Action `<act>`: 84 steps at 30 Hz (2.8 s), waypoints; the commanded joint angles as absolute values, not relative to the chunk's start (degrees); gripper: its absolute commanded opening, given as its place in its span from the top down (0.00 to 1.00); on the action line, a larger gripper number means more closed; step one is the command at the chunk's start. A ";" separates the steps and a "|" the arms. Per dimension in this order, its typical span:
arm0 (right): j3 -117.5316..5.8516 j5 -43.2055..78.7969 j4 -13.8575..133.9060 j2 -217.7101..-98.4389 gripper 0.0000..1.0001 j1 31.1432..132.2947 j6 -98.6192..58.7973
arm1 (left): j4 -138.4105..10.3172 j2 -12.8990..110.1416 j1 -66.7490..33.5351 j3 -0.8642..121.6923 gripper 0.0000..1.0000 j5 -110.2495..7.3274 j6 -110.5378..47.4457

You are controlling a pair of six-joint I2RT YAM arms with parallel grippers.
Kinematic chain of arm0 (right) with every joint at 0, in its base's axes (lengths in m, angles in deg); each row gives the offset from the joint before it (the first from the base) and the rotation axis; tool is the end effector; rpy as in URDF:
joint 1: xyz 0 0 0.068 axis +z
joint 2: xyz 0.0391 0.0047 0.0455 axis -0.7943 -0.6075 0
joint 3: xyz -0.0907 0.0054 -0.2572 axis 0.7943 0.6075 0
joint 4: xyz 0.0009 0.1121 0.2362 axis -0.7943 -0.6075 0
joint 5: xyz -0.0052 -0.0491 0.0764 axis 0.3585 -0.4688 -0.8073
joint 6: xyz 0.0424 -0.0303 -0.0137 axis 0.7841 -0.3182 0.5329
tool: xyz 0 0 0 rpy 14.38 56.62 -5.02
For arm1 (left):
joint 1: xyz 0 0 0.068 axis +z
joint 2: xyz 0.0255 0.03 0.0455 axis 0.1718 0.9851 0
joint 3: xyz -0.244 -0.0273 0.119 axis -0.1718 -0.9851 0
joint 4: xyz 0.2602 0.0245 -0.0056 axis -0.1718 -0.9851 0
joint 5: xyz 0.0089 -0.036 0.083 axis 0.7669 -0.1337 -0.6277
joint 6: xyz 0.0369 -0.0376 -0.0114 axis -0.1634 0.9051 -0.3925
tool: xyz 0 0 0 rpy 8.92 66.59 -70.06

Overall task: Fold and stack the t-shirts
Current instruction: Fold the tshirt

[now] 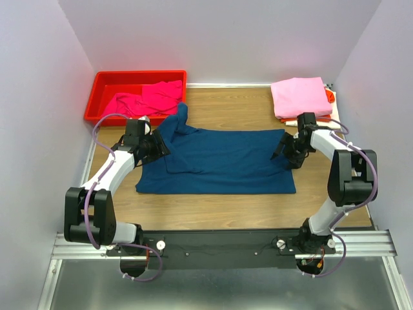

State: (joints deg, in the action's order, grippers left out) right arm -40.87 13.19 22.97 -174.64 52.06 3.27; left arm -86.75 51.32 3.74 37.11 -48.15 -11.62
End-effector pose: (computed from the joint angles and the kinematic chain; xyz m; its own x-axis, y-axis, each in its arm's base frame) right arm 0.3159 0.0046 0.1707 -0.8587 0.4965 -0.1273 0.4412 0.8423 0.3096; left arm 0.2764 -0.0369 0.2213 -0.7699 -0.4319 -0.4698 -0.1978 0.8615 -0.4677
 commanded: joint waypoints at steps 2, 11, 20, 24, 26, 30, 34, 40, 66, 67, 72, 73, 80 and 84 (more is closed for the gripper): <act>-44.10 14.89 26.08 -177.97 0.22 52.24 4.30 | -86.01 51.00 3.39 37.73 0.32 -48.38 -11.49; -51.22 13.49 26.52 -179.21 0.22 52.24 4.48 | -85.40 52.05 2.95 36.41 0.33 -45.75 -13.24; -48.50 7.07 26.08 -173.77 0.23 54.26 1.84 | -85.04 56.62 1.46 35.26 0.41 -45.57 -12.54; -44.81 6.54 25.81 -173.32 0.25 58.03 2.10 | -87.24 58.47 0.84 35.88 0.47 -47.85 -12.63; -44.10 6.71 25.55 -173.58 0.25 58.92 2.02 | -87.51 58.64 0.66 35.71 0.51 -48.56 -12.45; -44.54 6.28 25.20 -174.37 0.25 59.62 1.22 | -87.33 59.96 0.31 35.62 0.56 -48.56 -12.63; -43.75 5.84 24.85 -175.43 0.25 60.50 0.08 | -88.21 61.02 -0.65 35.71 0.63 -50.31 -12.80; -41.29 6.27 24.85 -176.57 0.25 61.03 -1.24 | -89.61 60.05 -1.53 34.83 0.63 -53.13 -12.19; -38.30 7.86 25.37 -179.91 0.25 61.38 -1.94 | -86.98 62.95 -3.47 37.55 0.67 -52.34 -11.92; -38.21 7.86 25.38 -180.09 0.25 61.56 -2.03 | -86.89 63.04 -3.55 37.81 0.73 -52.43 -11.92; -37.16 8.30 25.55 -181.05 0.25 61.64 -2.55 | -87.07 63.30 -3.64 38.87 0.97 -51.82 -11.92; -37.07 8.56 25.55 -181.23 0.25 61.56 -2.64 | -86.98 63.30 -3.64 39.13 0.99 -51.64 -11.92; -37.07 8.30 25.73 -182.29 0.25 61.56 -2.73 | -86.54 65.06 -3.91 44.57 1.00 -49.88 -12.27; -37.25 8.30 25.73 -182.46 0.25 61.64 -2.73 | -85.84 67.87 -4.08 48.53 1.00 -48.65 -12.89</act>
State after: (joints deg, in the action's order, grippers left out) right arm -40.21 6.54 25.59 -177.42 60.89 -0.88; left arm -87.65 65.48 -3.52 45.26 -50.99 -11.95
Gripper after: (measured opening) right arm 0.745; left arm 0.006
